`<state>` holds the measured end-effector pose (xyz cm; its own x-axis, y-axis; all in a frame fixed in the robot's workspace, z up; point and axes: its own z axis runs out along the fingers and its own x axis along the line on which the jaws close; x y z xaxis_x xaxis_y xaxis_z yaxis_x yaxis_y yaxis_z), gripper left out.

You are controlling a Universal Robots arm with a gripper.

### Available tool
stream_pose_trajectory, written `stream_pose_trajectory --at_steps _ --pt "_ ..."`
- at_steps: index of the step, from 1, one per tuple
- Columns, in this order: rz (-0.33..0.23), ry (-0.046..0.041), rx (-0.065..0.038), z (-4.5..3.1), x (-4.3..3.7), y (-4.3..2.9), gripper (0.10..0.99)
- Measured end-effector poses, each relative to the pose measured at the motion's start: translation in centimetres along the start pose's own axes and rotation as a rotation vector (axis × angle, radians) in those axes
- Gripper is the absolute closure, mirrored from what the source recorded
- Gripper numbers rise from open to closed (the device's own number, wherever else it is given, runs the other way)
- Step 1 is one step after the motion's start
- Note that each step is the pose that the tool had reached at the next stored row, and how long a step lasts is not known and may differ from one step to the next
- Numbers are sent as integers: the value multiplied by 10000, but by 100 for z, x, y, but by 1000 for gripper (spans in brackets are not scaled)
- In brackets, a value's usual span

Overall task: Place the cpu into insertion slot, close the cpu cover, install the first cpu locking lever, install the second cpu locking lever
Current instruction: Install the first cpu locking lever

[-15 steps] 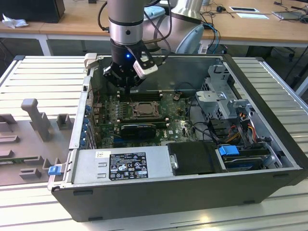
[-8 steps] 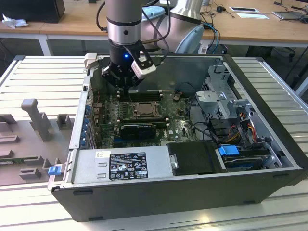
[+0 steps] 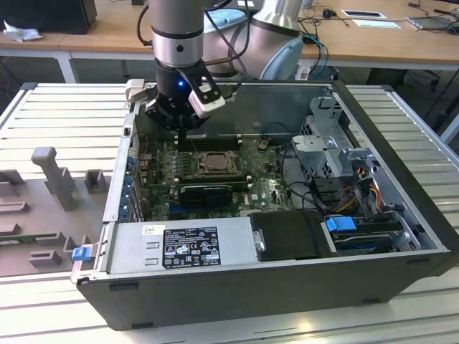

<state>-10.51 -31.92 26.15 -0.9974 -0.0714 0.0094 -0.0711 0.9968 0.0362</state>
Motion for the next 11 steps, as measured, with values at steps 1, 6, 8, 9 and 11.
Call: stream_pose_trajectory --at_steps 1,6,8,9,11 --pt "0 0 0 5 5 8 980" --pt "-1 -4 -56 33 -2 152 980" --pt "0 -4 -90 39 -4 205 980" --pt "1 -7 -98 41 -5 221 980" --pt "-1 -8 -99 44 -20 255 980"
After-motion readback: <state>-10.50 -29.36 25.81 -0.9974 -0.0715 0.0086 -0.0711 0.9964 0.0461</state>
